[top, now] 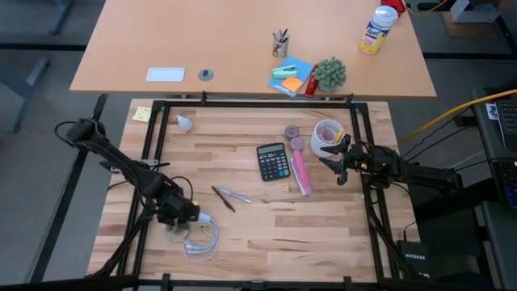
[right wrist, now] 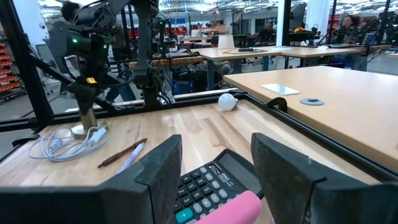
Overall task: Screw lightbulb
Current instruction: Move the gold lamp to the center of the table
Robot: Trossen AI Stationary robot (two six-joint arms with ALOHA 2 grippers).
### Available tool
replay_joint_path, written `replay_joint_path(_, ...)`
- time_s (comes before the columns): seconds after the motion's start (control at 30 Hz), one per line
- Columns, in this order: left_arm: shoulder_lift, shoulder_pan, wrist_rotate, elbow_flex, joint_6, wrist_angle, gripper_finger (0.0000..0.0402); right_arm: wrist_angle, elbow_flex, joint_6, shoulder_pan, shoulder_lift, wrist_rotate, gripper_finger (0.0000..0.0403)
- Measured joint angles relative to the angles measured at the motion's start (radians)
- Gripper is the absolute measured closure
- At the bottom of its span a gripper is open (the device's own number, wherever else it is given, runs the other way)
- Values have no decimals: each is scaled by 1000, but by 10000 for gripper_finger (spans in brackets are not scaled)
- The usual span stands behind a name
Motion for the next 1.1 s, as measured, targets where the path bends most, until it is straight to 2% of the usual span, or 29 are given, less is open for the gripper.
replay_joint_path(0.33,73,18,-23,-35,-18,112,282,0,0,0,0,0,0,205)
replay_joint_path(0.7,140,151,-27,-32,79,260,282,1,0,0,0,0,0,205)
replay_joint_path(0.83,145,207,-103,-32,140,323,282,7,0,-9,0,0,1,205)
replay_joint_path(1.1,155,342,-369,-34,322,416,283,14,0,-12,0,0,8,205)
